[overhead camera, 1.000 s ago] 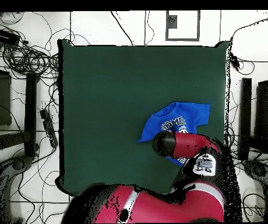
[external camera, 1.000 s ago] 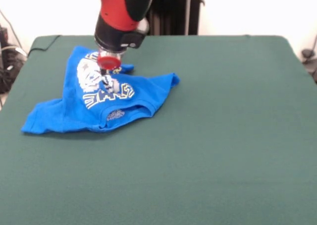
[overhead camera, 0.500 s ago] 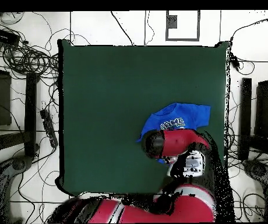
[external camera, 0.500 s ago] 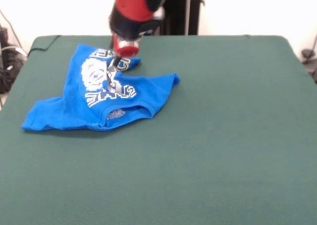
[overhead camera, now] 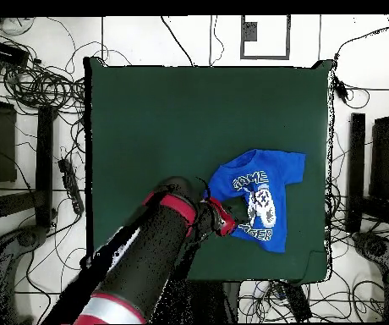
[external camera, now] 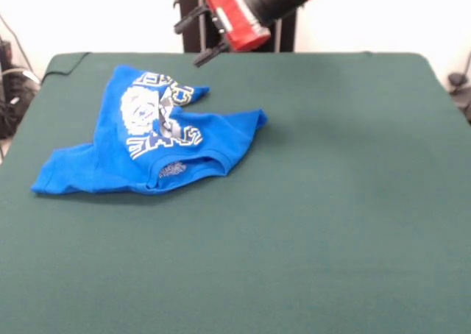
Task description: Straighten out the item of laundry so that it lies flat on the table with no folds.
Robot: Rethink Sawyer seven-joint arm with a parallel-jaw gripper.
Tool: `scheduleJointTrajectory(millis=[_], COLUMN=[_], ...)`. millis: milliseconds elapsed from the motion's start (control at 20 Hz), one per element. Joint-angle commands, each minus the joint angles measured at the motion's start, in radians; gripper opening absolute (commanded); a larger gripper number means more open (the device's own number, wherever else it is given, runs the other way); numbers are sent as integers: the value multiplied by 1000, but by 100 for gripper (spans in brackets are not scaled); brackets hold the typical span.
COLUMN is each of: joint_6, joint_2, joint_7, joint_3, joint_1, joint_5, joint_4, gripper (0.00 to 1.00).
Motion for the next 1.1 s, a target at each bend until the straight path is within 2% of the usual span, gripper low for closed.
scheduleJointTrajectory(millis=[50,100,300,600,1100], joint_6=[-29,-87,-128,-181,-167], joint_2=[143,113,86,168,155], joint_7=[173,112,39,98,39], joint_3=[39,113,198,201,278], joint_1=[-76,-139,-200,-204,-236], joint_5=[56,110,180,198,278], joint_4=[-97,-71,-68,-171,-203], gripper=[100,100,100,100,100])
